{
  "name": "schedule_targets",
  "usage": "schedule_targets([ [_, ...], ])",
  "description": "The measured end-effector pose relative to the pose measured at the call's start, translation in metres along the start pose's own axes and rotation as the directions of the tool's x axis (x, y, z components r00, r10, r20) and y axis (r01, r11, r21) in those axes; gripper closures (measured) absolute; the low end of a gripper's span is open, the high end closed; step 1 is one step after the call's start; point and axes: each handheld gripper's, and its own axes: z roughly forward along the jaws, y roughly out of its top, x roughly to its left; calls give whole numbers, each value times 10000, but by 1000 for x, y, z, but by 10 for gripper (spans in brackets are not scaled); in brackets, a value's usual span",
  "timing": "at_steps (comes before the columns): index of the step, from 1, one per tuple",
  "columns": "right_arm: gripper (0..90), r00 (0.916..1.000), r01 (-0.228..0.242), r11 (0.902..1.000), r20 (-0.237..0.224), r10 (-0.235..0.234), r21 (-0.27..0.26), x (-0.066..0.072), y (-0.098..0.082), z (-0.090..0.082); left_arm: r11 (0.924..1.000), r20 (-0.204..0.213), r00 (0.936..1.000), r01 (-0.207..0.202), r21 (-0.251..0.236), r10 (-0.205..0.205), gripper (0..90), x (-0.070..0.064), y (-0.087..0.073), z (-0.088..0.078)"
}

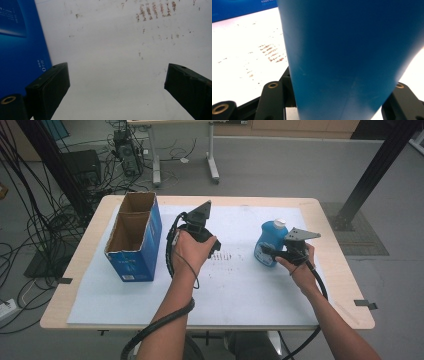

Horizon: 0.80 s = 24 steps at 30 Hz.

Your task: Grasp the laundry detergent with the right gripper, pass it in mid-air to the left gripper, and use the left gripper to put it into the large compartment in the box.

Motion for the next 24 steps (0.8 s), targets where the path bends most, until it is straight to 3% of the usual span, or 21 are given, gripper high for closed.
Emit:
schedule_targets([
  [24,441,10000,-17,10000,71,17,75,1,1,0,9997,-64,9997,-243,58,243,64,-3,-1,-1],
])
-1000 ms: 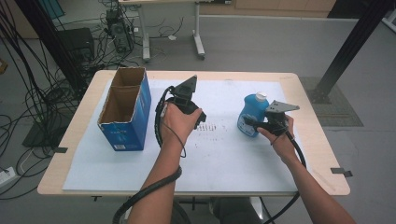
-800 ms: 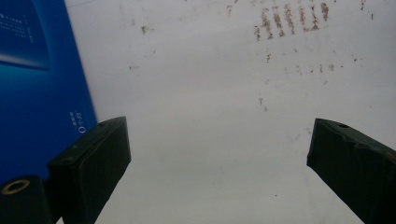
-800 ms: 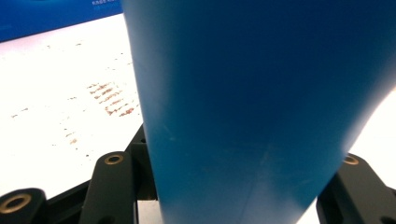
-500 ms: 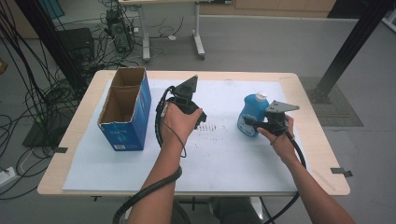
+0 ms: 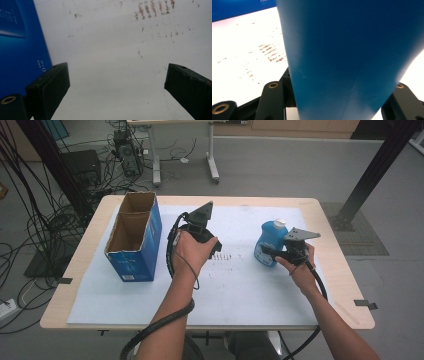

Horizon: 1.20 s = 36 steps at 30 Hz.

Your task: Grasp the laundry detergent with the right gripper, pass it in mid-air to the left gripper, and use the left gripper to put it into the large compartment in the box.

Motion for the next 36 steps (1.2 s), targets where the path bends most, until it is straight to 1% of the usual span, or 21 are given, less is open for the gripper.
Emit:
schedule_targets([
  [8,441,10000,-71,9999,19,71,72,-1,0,-2,10000,10,10000,-78,-37,78,64,0,-1,-2],
  [16,442,9998,-187,9998,42,187,83,-2,0,-4,9996,21,9997,-259,-77,259,64,-2,-2,-6],
  [19,442,9997,-246,9997,55,245,62,-3,1,-6,9991,39,9991,-413,-87,413,65,-2,-4,-10],
  [21,442,9996,-286,9996,56,286,47,-4,2,-8,9991,35,9991,-421,-94,422,65,-2,-5,-11],
  [23,442,9995,-327,9995,28,327,28,-4,5,-10,9985,25,9986,-529,-108,529,65,0,-7,-14],
  [27,442,9994,-337,9994,-18,337,66,-5,13,-15,9979,66,9981,-615,-205,617,65,4,-10,-21],
  [29,442,9993,-356,9993,-63,356,112,-5,20,-19,9965,179,9970,-739,-390,747,64,9,-14,-29],
  [30,442,9993,-356,9993,-63,356,112,-5,20,-19,9965,179,9970,-739,-390,747,64,9,-14,-29],
  [32,442,9990,-371,9991,-234,376,205,-4,28,-22,9945,197,9954,-923,-495,934,65,13,-18,-36],
  [33,442,9990,-371,9991,-234,376,205,-4,28,-22,9945,197,9954,-923,-495,934,65,13,-18,-36],
  [34,442,9989,-306,9991,-348,316,287,-1,34,-23,9938,233,9948,-977,-529,990,65,14,-19,-39],
  [35,442,9989,-306,9991,-348,316,287,-1,34,-23,9932,288,9943,-1006,-581,1024,65,15,-21,-42],
  [36,442,9988,-264,9993,-406,275,273,1,40,-24,9909,401,9924,-1135,-729,1166,66,18,-23,-48],
])
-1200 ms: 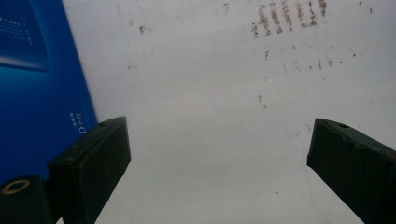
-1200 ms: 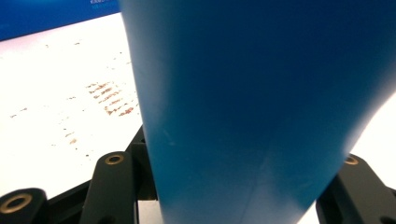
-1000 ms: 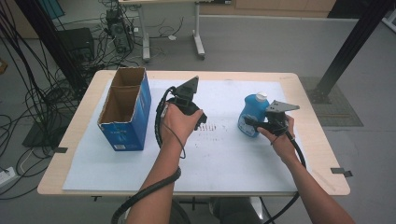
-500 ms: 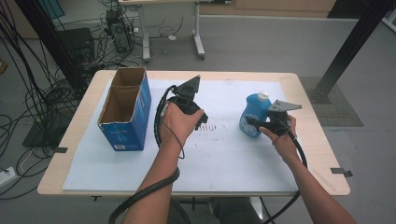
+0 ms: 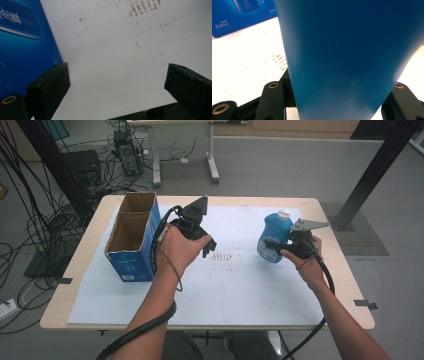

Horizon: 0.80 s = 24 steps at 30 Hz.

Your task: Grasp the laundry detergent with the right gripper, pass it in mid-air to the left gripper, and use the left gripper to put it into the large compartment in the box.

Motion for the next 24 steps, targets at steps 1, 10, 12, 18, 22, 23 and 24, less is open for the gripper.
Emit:
schedule_targets([
  [1,442,10000,0,10000,0,0,0,0,0,0,10000,0,10000,0,0,0,68,0,0,0],
  [10,442,9984,173,9998,-547,-167,105,5,33,1,9956,-170,9955,-935,-20,934,66,9,-1,-22],
  [12,442,9976,170,9998,-666,-163,99,5,40,2,9933,-84,9933,-1157,-73,1156,66,10,-1,-24],
  [18,441,9931,272,9993,-1145,-242,248,4,55,6,9807,-24,9807,-1955,-30,1955,67,13,4,-32],
  [22,441,9869,382,9984,-1582,-313,410,5,67,11,9651,17,9651,-2618,112,2618,66,15,12,-39],
  [23,441,9842,499,9975,-1725,-406,498,6,71,13,9624,40,9625,-2712,112,2712,65,15,13,-41],
  [24,441,9816,598,9969,-1843,-494,513,7,75,15,9538,-5,9539,-3001,123,3001,65,16,16,-45],
])
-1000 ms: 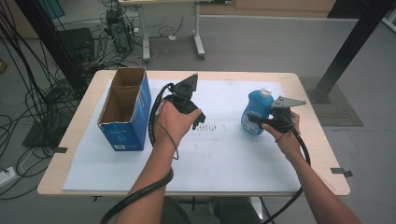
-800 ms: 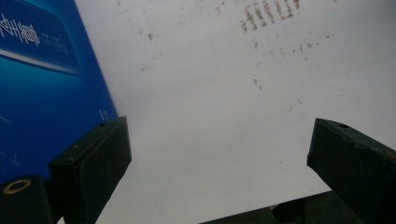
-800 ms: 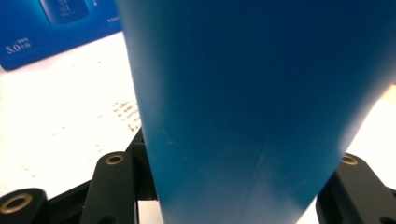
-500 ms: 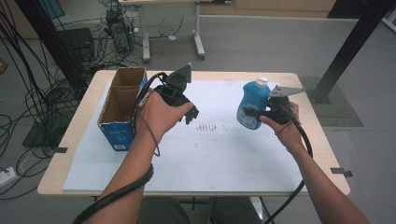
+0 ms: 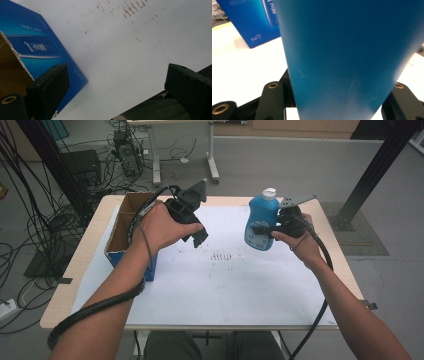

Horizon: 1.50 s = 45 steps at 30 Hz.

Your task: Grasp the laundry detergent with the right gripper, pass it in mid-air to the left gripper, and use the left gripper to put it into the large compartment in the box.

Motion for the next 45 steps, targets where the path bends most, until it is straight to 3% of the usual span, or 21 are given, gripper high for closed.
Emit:
schedule_targets([
  [1,441,10000,0,10000,0,0,0,0,0,0,10000,0,10000,0,0,0,65,0,0,0],
  [4,441,9995,169,9998,-281,-166,105,1,11,6,9985,114,9984,-549,11,549,65,4,5,-8],
  [8,441,9985,257,9995,-495,-247,196,1,18,11,9966,93,9966,-824,47,824,65,8,9,-11],
  [14,442,9939,491,9982,-1003,-453,354,5,31,22,9872,11,9872,-1594,-68,1594,64,17,17,-23],
  [17,441,9914,637,9971,-1167,-585,406,8,36,26,9842,9,9843,-1768,-126,1768,64,19,20,-27],
  [20,441,9863,821,9957,-1468,-751,422,14,42,33,9751,-31,9753,-2208,-196,2208,63,22,24,-33],
  [22,441,9831,938,9948,-1614,-861,406,17,44,38,9725,-54,9727,-2320,-196,2320,63,23,25,-35],
  [23,441,9814,990,9942,-1694,-906,416,18,45,40,9677,-19,9679,-2514,-199,2514,63,25,26,-38],
  [24,441,9814,990,9942,-1694,-906,416,18,45,40,9677,-19,9679,-2514,-199,2514,63,25,26,-38],
  [28,441,9720,1272,9905,-2057,-1139,523,25,48,52,9562,-99,9563,-2924,-135,2923,63,29,31,-43],
  [29,441,9720,1272,9905,-2057,-1139,523,25,48,52,9562,-99,9563,-2924,-135,2923,64,29,31,-43],
  [30,441,9681,1356,9893,-2196,-1208,535,27,49,56,9498,-103,9498,-3127,-97,3126,63,31,34,-45],
  [32,441,9665,1372,9891,-2260,-1218,536,28,50,58,9503,-84,9504,-3111,-114,3110,63,31,34,-46],
  [41,441,9452,1767,9832,-2865,-1563,466,41,57,75,9301,-62,9302,-3671,-130,3670,62,34,38,-53],
  [42,441,9415,1829,9822,-2955,-1621,439,44,58,77,9240,14,9241,-3821,-129,3822,62,33,38,-55],
  [45,441,9364,1908,9809,-3065,-1708,365,47,59,80,9202,76,9202,-3912,-127,3913,62,32,39,-56],
])
